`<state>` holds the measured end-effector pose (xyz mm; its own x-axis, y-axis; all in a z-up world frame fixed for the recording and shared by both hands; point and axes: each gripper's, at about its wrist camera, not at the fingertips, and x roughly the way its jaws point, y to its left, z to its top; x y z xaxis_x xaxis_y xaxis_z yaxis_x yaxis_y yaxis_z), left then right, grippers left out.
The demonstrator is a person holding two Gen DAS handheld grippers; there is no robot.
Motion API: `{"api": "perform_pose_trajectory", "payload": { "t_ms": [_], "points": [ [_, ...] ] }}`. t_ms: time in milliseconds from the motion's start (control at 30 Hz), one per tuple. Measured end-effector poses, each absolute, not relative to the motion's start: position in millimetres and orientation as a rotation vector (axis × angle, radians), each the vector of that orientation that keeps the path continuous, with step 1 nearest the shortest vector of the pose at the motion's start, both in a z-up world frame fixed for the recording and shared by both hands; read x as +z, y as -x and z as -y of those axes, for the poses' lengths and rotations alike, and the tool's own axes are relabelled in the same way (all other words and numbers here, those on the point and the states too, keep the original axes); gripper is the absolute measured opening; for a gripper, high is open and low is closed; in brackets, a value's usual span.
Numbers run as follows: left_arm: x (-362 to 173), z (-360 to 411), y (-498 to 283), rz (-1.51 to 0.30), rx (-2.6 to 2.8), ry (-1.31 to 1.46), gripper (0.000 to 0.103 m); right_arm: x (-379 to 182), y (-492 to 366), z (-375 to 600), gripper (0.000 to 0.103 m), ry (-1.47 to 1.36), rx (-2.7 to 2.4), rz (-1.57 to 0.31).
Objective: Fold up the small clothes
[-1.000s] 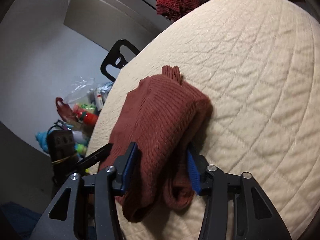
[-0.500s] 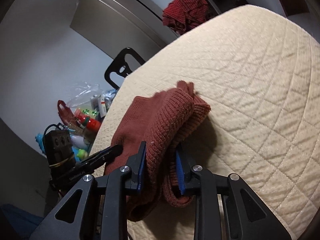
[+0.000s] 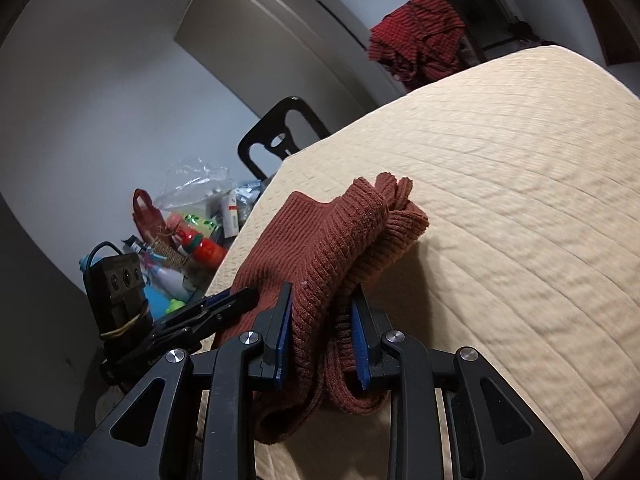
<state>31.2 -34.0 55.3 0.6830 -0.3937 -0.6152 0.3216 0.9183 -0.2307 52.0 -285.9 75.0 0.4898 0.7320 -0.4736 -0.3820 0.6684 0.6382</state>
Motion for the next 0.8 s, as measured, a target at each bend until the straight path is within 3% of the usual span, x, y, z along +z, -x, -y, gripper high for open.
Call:
{"api": "perform_pose_trajectory", "payload": {
  "t_ms": [533, 600, 800],
  "points": [
    [48.3, -80.1, -82.8, -0.693, -0.212, 0.159, 0.027, 60.8, -114.0, 169.3, 0.026, -0.412, 0.853, -0.856],
    [37.6, -88.7, -85.4, -0.717, -0.195, 0.178, 0.016, 49.6, -117.5, 167.5, 0.026, -0.407, 0.837, -0.891],
    [11.3, -104.4, -72.1, -0.767, -0.171, 0.243, 0.020, 19.1, -118.9, 189.9, 0.030, -0.462, 0.748, -1.017]
  ]
}}
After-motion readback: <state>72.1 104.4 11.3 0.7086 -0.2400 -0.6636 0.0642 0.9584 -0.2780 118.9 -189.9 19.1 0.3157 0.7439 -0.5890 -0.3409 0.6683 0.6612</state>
